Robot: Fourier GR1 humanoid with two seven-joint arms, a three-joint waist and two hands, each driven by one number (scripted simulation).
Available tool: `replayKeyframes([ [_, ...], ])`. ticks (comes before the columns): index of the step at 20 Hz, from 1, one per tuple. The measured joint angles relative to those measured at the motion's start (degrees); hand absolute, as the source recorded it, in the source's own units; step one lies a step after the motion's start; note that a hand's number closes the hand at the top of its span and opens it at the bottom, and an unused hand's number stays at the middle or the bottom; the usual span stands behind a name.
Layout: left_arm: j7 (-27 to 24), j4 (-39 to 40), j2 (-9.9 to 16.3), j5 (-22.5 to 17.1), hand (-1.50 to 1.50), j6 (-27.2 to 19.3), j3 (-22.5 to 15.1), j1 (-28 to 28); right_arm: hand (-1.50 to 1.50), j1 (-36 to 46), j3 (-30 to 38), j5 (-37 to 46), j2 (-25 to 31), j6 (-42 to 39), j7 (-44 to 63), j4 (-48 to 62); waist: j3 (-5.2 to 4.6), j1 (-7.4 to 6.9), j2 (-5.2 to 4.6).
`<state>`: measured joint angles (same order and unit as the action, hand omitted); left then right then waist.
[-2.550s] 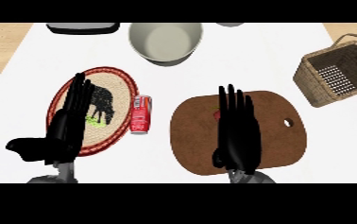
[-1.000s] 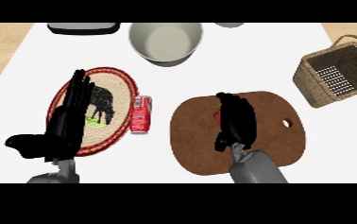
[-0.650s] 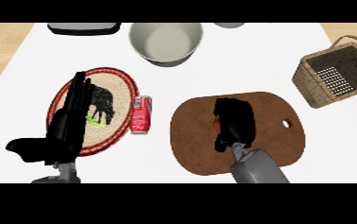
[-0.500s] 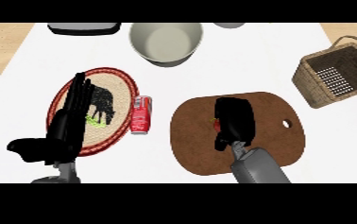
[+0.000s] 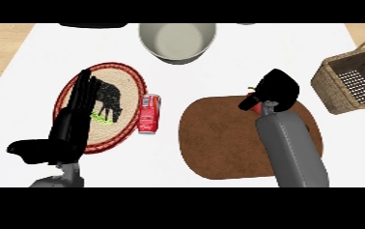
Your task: Pick the bell pepper from the cutting board and place it in the basket
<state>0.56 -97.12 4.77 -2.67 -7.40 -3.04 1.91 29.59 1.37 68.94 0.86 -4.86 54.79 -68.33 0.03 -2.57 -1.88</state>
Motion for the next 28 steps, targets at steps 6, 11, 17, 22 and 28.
replayKeyframes([
  [6,-0.1,0.5,-0.5,0.3,0.00,0.9,-1.6,1.0,1.50,12.5,10.2,2.6,4.9,3.8,5.9,10.8,0.04,-2.99,-0.77],
  [11,0.0,0.5,-0.8,0.8,0.00,1.2,-2.8,1.2,1.50,21.7,14.4,6.2,7.2,10.4,6.9,16.1,0.05,-4.28,-0.69],
  [17,1.0,0.8,-0.7,0.7,0.00,1.1,-2.5,2.5,1.50,31.9,15.4,13.0,7.8,18.7,7.3,19.4,-0.05,-4.26,-0.27],
  [22,1.2,0.8,-0.9,0.8,0.00,0.9,-2.5,2.1,1.50,39.8,16.8,17.7,7.6,22.8,7.8,23.0,-0.11,-3.65,0.06],
  [28,0.6,1.7,-1.5,1.1,0.00,0.1,-2.2,1.9,1.50,46.4,20.1,23.0,7.4,24.7,10.7,27.8,-0.18,-2.36,0.41],
])
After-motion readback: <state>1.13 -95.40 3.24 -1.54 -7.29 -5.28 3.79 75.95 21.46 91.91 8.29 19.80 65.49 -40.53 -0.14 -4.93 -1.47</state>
